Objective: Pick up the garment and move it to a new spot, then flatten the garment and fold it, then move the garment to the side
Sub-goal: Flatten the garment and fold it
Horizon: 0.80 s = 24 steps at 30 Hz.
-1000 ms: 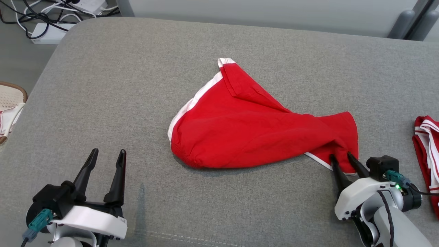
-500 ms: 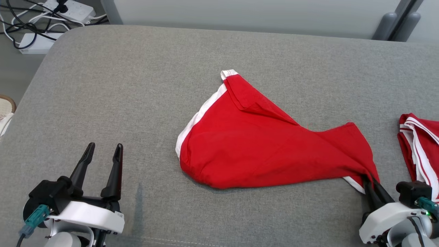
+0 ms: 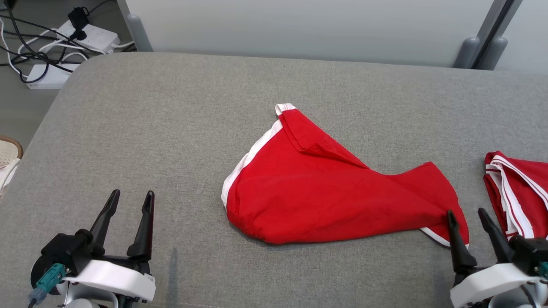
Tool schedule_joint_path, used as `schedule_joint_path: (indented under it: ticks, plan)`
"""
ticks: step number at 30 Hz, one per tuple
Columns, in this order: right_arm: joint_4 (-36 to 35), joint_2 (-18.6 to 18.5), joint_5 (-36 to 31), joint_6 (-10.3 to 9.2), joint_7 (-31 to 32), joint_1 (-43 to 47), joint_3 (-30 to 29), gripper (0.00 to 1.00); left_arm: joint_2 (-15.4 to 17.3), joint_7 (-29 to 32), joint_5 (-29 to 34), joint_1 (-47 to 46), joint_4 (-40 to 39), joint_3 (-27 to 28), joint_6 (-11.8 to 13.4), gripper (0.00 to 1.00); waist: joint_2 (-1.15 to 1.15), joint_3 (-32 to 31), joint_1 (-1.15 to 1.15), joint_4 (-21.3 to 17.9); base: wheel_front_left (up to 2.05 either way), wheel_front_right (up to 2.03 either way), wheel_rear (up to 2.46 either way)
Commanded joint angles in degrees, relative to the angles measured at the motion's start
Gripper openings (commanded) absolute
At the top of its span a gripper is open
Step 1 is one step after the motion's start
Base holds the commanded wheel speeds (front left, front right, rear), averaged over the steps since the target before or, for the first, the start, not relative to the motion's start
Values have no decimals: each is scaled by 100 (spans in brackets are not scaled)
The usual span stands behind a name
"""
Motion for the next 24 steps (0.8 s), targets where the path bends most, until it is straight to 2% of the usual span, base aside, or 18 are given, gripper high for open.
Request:
schedule_joint_path:
  ticks: [1,7,15,18,24]
  plan:
    - [-261,3,-66,-1,-46,50,138,100,124,-58,76,-119,-107,243,-37,100,0,-79,0,13,0,0,0]
    - [-979,265,-241,-1,190,454,171,100,139,-58,67,-1,-158,238,-14,100,0,-180,0,3,0,0,0]
    - [-1267,320,-315,-1,370,570,162,100,163,-37,53,-3,-228,212,12,100,0,-132,0,-9,0,0,0]
    - [-1299,251,-319,-1,487,471,606,100,172,-30,50,-22,-249,209,28,100,0,-78,0,-22,0,0,0]
    - [-1088,-12,-227,-1,789,23,2046,100,117,-24,61,-175,-271,119,1,100,0,110,0,60,0,0,0]
